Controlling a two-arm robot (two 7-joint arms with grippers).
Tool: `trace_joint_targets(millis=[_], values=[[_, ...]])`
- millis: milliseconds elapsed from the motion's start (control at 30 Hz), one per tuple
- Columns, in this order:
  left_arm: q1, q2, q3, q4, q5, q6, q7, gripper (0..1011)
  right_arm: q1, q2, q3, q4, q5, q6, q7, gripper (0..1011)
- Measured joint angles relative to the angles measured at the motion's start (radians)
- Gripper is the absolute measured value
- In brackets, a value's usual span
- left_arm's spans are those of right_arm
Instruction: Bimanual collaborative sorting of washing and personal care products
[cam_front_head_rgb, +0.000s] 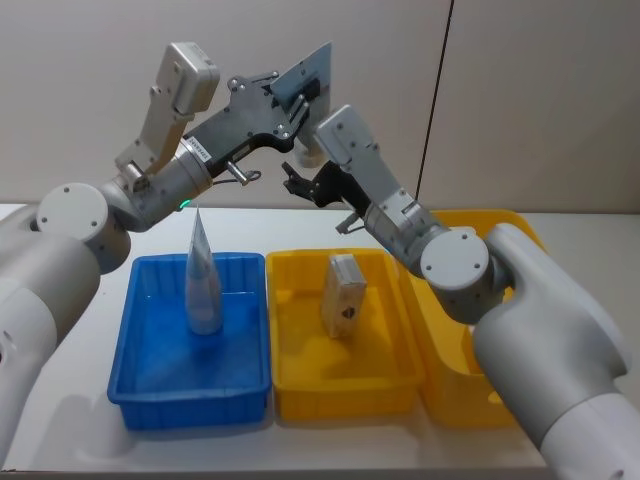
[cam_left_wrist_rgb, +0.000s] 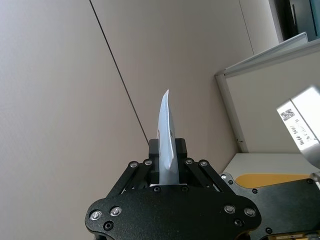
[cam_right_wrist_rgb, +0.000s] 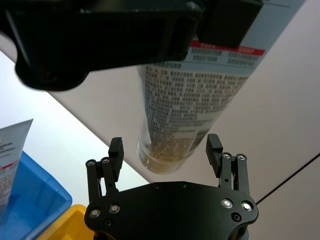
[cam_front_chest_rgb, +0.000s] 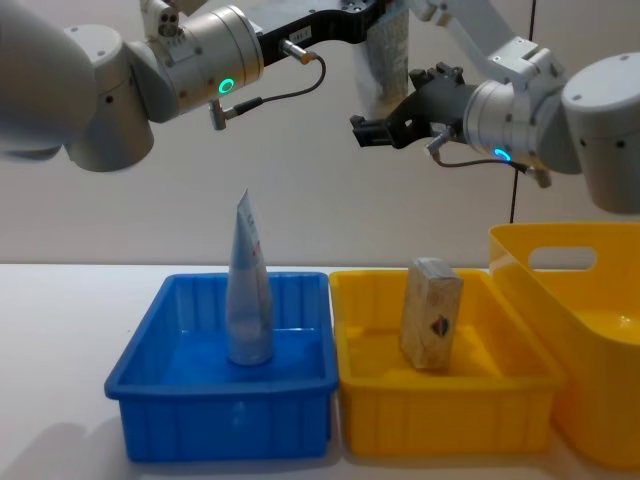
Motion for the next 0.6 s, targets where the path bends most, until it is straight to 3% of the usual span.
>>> trace_joint_targets(millis=[433,600], values=[[0.0,0.0,0.0,0.0,0.0,0.0,0.0,163,0.033,-0.027,0.011,0.051,-0.007,-0.02,-0.015,1002],[0.0,0.0,0.0,0.0,0.0,0.0,0.0,163,0.039,-0.033,0.014,0.063,-0.008,-0.023,-0.018,905]])
